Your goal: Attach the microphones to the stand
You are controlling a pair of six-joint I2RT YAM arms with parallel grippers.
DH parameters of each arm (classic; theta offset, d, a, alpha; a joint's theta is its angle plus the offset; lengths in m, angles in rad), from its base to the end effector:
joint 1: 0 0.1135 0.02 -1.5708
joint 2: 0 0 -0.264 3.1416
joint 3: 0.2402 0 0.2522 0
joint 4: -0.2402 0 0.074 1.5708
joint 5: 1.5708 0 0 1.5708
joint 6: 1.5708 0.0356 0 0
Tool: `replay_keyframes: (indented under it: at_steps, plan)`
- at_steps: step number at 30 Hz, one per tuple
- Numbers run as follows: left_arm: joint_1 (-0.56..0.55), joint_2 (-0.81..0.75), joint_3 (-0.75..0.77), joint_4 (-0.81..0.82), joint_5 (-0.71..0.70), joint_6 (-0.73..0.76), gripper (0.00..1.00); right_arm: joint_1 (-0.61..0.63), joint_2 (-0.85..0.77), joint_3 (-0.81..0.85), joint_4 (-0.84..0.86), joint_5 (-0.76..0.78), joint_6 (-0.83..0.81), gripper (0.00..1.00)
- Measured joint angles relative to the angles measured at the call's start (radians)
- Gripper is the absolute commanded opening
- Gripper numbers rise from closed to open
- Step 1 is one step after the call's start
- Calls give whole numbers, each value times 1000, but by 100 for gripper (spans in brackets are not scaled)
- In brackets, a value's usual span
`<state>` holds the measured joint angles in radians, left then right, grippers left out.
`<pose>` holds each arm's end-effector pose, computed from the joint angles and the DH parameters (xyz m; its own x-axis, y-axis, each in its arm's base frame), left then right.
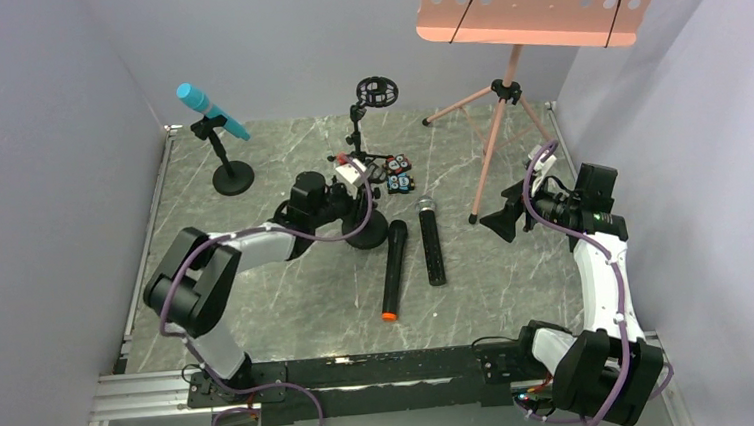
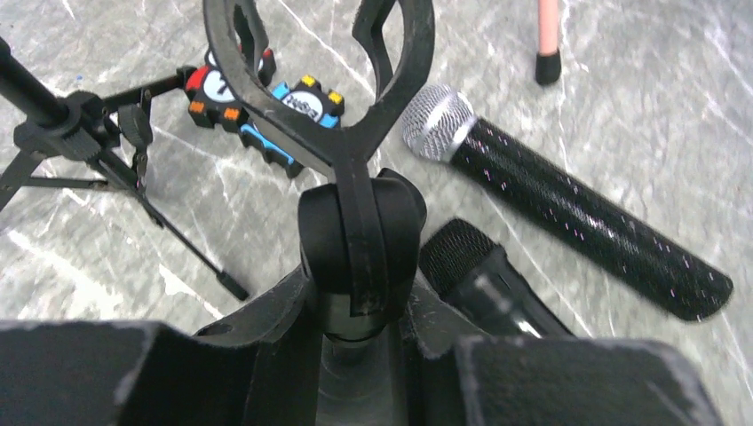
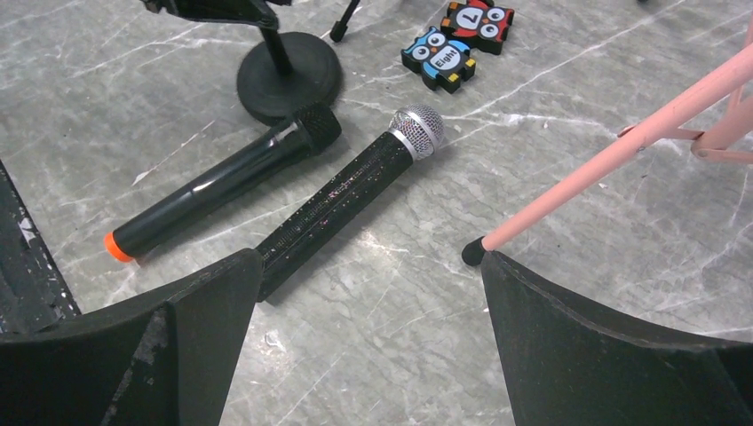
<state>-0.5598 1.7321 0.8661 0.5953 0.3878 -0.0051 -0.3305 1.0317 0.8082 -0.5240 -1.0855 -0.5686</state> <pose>0.3063 -0.2078 0.1977 -0.2307 0.1390 -0.9631 0.7992 0.5917 -0.1060 0.2023 -0.0361 0.2827 -0.2930 -0.1650 -0.9418 -0.7357 0.6680 0.1118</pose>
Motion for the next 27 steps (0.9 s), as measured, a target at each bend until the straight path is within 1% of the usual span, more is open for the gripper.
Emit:
replay_keyframes:
  at_steps: [5,8,12,19,22,27]
  plan:
    - [0,-156,-37,-194,3,99,0,0,-1,0,-6,-11,-4,100]
    - [0,-265,-71,-274,15,125,0,0,-2,0,-7,-25,-7,100]
    - [0,-409,-148,-340,72,123,0,0,-2,0,-13,-31,-11,100]
    - [-3,-557,-275,-458,191,113,0,0,-2,0,-14,-51,-12,100]
    - [-12,-599,-315,-473,205,117,0,0,-2,0,-16,-55,-12,100]
    - [-49,-609,-380,-431,208,137,0,0,-2,0,-17,-61,-13,100]
